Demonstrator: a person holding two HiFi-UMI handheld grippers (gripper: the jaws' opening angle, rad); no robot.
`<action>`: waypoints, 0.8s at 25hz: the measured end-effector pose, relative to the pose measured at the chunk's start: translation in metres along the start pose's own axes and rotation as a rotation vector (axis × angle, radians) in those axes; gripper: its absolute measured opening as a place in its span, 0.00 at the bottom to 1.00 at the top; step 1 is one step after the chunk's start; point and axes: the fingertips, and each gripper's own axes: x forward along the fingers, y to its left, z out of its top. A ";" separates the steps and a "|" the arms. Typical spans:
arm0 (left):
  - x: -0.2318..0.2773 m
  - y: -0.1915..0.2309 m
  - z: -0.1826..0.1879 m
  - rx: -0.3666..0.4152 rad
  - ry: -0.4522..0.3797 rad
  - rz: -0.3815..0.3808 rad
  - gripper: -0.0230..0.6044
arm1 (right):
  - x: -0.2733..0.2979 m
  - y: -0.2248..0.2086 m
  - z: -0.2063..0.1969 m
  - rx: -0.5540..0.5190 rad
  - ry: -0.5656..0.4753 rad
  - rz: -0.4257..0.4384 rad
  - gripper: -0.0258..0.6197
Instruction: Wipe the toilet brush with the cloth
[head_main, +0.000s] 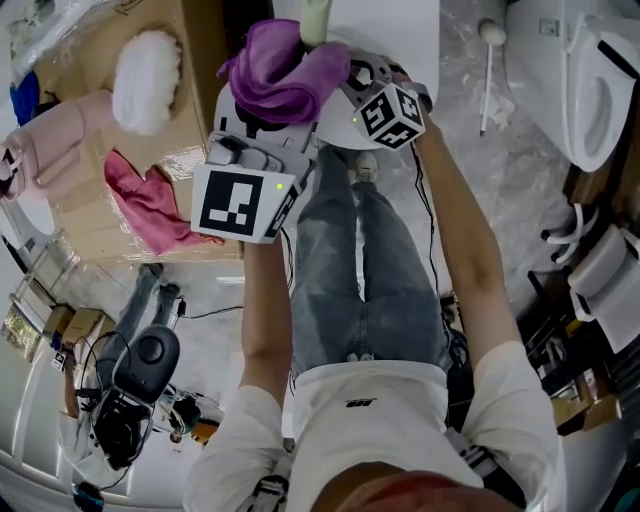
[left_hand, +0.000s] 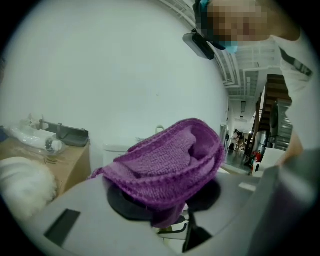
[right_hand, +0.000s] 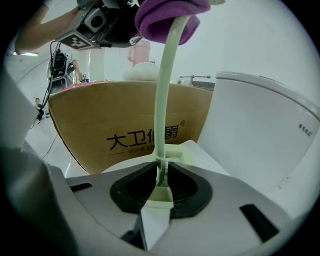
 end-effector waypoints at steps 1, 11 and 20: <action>-0.004 0.000 -0.001 0.001 0.004 0.008 0.27 | 0.000 0.000 0.000 0.018 -0.003 0.003 0.14; -0.045 -0.011 -0.005 0.010 0.051 0.076 0.18 | -0.042 -0.005 0.012 0.181 -0.027 0.004 0.17; -0.090 -0.046 0.019 0.027 0.087 0.088 0.17 | -0.161 0.002 0.097 0.183 -0.213 -0.070 0.14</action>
